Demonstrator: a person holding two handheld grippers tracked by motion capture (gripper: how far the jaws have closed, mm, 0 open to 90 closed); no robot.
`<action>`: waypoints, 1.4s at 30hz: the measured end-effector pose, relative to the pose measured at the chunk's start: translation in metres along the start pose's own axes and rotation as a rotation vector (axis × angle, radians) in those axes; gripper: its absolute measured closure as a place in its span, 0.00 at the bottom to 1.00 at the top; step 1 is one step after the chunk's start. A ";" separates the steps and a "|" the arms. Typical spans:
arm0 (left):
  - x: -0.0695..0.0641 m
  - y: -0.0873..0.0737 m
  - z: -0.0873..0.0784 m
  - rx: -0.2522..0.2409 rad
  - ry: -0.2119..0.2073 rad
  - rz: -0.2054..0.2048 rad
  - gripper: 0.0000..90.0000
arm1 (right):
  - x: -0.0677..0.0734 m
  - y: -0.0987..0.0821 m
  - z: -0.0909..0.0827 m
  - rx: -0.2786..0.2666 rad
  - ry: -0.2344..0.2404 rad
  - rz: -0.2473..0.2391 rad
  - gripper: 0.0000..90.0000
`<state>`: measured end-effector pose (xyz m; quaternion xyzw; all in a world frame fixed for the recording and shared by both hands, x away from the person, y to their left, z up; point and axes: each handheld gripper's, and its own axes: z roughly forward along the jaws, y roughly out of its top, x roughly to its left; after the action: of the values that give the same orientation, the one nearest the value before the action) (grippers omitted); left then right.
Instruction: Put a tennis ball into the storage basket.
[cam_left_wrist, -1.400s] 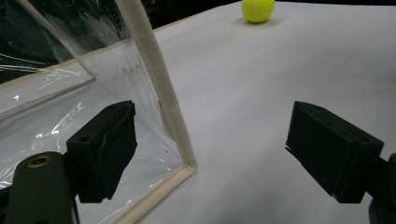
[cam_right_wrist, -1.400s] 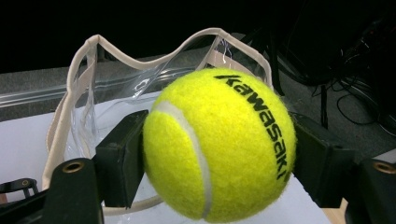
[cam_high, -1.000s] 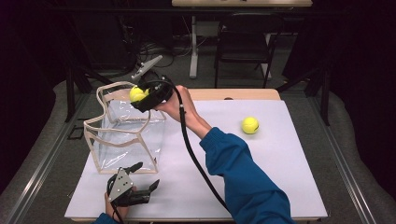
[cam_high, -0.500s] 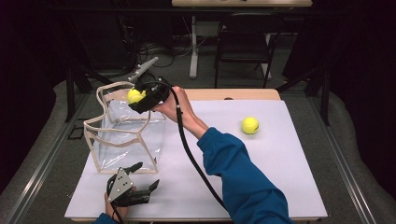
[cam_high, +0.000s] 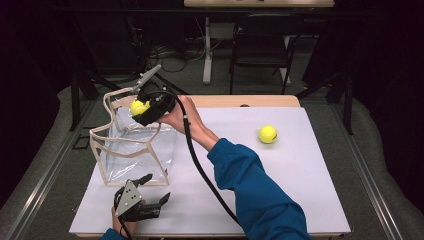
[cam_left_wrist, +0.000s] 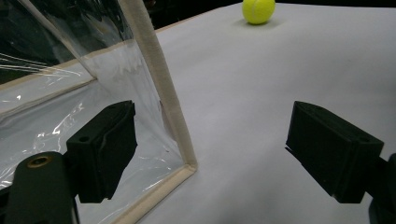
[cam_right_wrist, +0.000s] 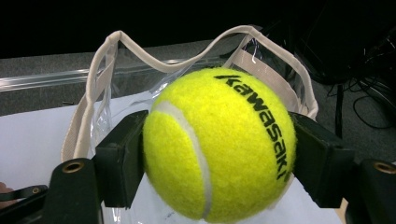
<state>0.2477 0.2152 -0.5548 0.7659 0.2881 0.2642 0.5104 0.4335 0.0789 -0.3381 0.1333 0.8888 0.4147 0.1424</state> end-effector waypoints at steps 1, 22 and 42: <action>0.000 0.000 0.000 0.001 0.000 0.001 0.18 | 0.000 0.000 0.001 0.002 -0.001 0.001 0.29; 0.000 0.000 -0.001 -0.003 0.000 -0.001 0.18 | 0.007 0.002 0.020 0.095 0.011 -0.005 0.29; -0.001 0.000 -0.001 0.002 -0.002 0.007 0.18 | 0.001 -0.016 -0.004 0.055 0.054 0.049 0.00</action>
<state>0.2466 0.2152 -0.5544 0.7677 0.2853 0.2647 0.5090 0.4296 0.0667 -0.3480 0.1477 0.8998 0.3970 0.1044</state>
